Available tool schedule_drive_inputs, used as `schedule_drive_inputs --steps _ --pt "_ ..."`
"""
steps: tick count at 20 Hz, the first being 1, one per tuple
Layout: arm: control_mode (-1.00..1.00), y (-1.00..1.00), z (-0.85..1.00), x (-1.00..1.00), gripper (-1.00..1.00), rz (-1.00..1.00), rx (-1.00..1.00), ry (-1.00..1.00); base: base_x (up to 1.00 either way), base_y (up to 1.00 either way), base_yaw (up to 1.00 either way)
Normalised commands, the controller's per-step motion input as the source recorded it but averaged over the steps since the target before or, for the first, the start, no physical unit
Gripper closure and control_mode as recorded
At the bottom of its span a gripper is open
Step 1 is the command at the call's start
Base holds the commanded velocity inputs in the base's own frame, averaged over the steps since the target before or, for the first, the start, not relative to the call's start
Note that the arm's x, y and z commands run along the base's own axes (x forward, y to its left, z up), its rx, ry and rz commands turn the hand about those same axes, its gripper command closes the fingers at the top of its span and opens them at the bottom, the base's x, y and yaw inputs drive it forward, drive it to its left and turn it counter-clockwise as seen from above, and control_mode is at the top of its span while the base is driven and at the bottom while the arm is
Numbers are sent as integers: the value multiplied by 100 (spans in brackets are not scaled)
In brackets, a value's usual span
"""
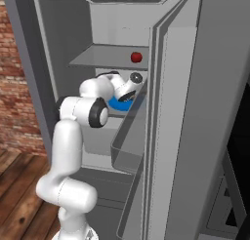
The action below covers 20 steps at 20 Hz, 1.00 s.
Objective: Transport the chicken drumstick from the fridge to the microwave and turn on the microwave.
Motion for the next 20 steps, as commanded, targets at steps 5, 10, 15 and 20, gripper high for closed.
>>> schedule_drive_inputs --steps 5,10,15,20 --pt "-100 0 0 -36 100 0 0 -5 0 0 0" --pt "-100 0 10 -56 100 0 0 -19 0 0 0" --pt "-100 0 3 -58 100 0 0 -19 0 0 0" --pt "-100 0 15 -52 100 0 0 -12 0 0 0"
